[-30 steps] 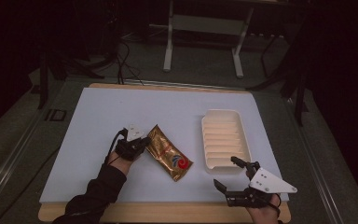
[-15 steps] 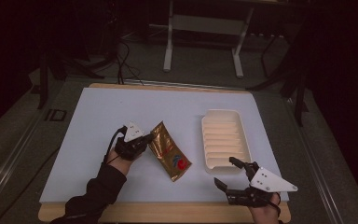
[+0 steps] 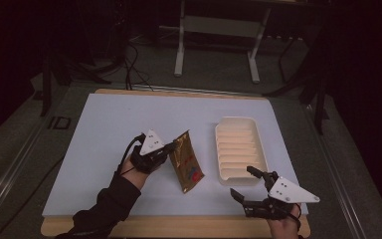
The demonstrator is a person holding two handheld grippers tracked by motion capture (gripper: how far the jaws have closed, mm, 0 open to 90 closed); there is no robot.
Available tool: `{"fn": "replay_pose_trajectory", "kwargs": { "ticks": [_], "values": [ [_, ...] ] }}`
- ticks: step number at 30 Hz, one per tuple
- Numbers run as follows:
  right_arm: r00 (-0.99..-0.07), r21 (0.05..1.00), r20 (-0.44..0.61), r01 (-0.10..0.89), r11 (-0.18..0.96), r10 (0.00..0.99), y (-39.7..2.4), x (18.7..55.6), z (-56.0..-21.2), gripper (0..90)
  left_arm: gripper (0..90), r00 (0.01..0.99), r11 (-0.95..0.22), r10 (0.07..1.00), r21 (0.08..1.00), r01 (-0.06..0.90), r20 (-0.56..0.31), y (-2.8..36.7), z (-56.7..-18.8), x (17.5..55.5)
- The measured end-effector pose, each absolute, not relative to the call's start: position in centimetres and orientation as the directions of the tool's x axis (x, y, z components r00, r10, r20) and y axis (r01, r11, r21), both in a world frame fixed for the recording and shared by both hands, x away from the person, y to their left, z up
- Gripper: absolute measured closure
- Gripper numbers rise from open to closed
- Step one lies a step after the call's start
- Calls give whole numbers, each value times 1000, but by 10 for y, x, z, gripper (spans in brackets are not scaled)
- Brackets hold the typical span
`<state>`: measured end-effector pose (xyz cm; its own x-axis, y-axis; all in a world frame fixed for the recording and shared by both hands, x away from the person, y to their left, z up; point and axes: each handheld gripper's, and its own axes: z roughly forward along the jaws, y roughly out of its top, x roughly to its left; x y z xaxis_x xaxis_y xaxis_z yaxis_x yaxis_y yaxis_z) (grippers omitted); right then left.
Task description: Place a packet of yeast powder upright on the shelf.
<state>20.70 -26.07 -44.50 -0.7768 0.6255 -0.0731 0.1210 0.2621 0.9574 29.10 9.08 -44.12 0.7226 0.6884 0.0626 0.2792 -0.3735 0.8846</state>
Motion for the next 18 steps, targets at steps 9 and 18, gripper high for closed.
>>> {"fn": "replay_pose_trajectory", "kwargs": {
  "ticks": [9, 18],
  "values": [
    [-775, 962, -101, 83, 258, 624, -268, 209, -431, 172, 900, 760, -396, 642, 893, 215, 101, 77, -422, 284],
    [-778, 957, -104, 91, 276, 619, -274, 216, -419, 180, 900, 798, -409, 586, 902, 142, 140, 84, -400, 274]
  ]
}}
